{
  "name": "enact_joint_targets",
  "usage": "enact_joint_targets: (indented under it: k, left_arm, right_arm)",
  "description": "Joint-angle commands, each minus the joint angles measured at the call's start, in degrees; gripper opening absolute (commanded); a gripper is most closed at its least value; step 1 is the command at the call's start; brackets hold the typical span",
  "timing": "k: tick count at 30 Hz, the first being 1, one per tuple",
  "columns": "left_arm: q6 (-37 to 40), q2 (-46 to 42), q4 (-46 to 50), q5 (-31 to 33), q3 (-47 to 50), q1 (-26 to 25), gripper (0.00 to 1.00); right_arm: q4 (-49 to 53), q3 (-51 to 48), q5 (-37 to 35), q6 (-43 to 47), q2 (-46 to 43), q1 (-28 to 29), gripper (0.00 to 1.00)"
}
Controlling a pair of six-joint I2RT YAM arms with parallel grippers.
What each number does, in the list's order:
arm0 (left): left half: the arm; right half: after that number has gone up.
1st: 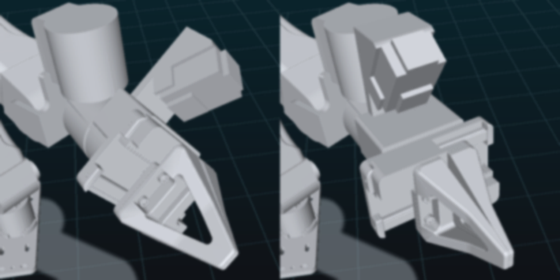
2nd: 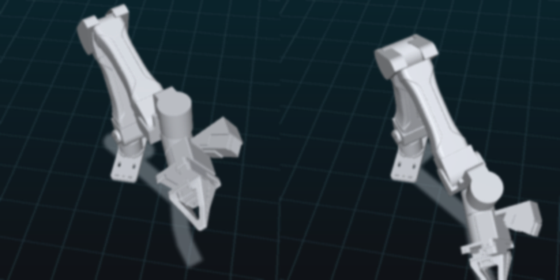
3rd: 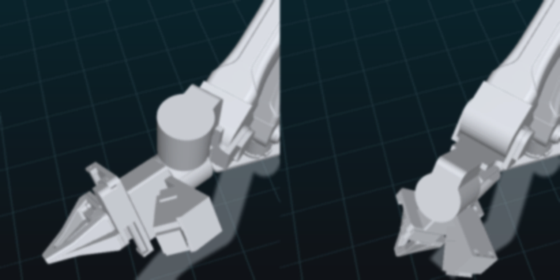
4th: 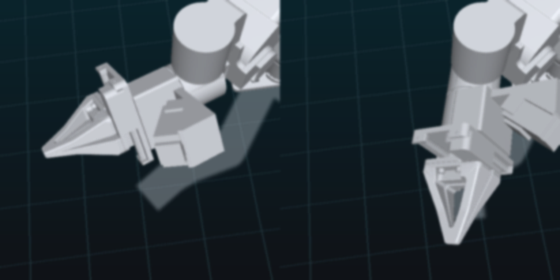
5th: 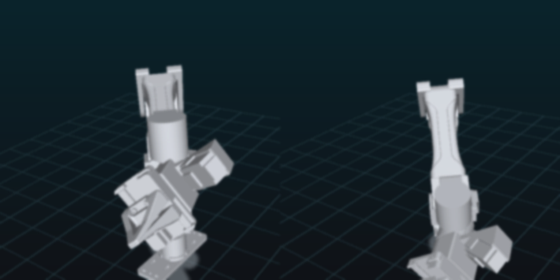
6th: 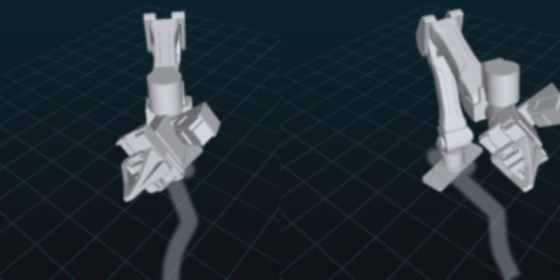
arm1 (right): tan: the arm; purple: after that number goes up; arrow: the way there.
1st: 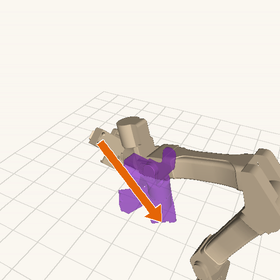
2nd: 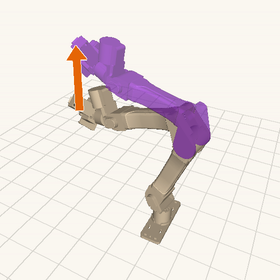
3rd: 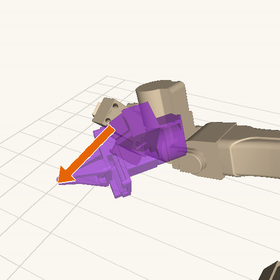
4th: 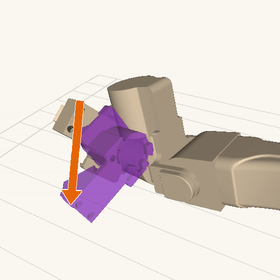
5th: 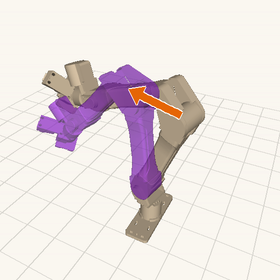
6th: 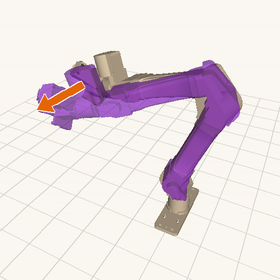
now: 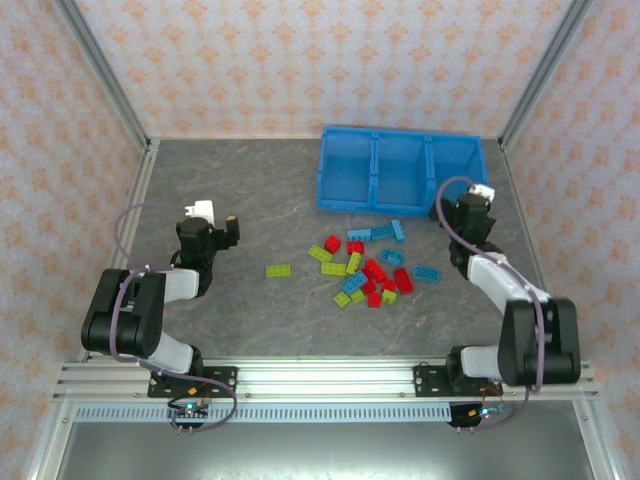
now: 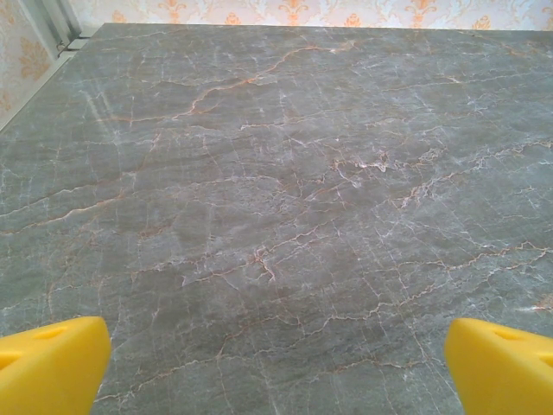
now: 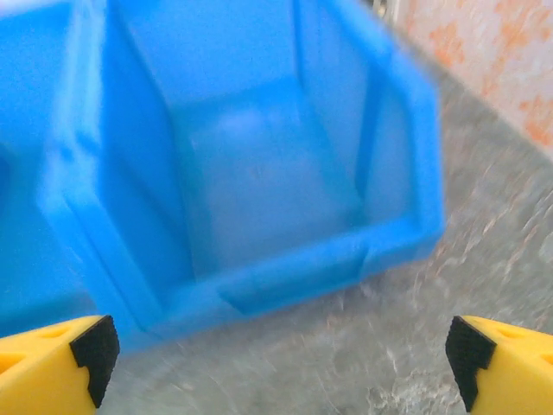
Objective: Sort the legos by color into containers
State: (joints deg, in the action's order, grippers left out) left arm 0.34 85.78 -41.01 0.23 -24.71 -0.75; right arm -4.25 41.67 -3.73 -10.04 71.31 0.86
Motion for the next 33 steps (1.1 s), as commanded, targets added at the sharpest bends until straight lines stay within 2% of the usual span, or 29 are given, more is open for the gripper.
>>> enact_joint_targets:
  k: [1,4,6,8,11,13,16,19,23,28,30,33]
  left_arm:
    - [0.49,-0.04,-0.82,-0.05,-0.16,-0.21,1.0]
    - [0.56,-0.06,-0.82,-0.03,-0.16,-0.21,1.0]
    - [0.84,-1.26,1.55,4.34,-0.98,-1.83,1.0]
    - [2.55,-4.38,9.0,7.31,-3.86,-4.45,1.0]
    - [5.03,-9.41,22.3,1.75,-8.86,-7.17,1.0]
    - [2.67,-12.45,33.66,0.58,-14.13,-9.74,1.0]
    - [-2.64,-15.03,49.34,3.48,-22.85,-15.67,1.0]
    - [-4.68,-15.91,58.0,5.07,-28.46,-23.23,1.0]
    - [-9.73,-16.82,59.6,5.55,-30.6,-30.73,1.0]
    - [-12.6,-15.88,59.49,5.64,-31.23,-35.27,1.0]
    - [-12.89,-15.09,59.28,4.9,-31.07,-35.5,1.0]
    - [-11.87,-14.12,59.05,3.79,-31.41,-35.5,1.0]
  right_arm:
    - [30.96,5.12,4.03,-13.23,-6.27,0.21,1.0]
    - [44.03,8.78,15.72,-14.35,-7.11,0.63,0.99]
    - [50.3,11.14,19.89,-11.53,-6.43,1.74,0.99]
    - [56.39,14.49,20.77,-7.58,-4.86,3.2,1.0]
    - [62.93,19.68,22.86,-3.74,0.43,4.03,0.99]
    - [65.14,21.87,24.51,-3.14,3.74,4.87,0.99]
    - [64.27,22.08,25.17,-4.46,6.53,6.35,0.99]
    - [62.49,21.65,23.68,-4.97,9.0,8.01,0.99]
    - [60.89,22.35,21.1,-4.46,13.04,9.74,0.98]
    - [55.54,24.04,15.72,-5.71,16.53,10.47,0.96]
    - [51.64,24.93,15.15,-4.19,18.05,10.47,0.92]
    - [46.36,26.09,14.33,-0.44,21.85,10.47,0.76]
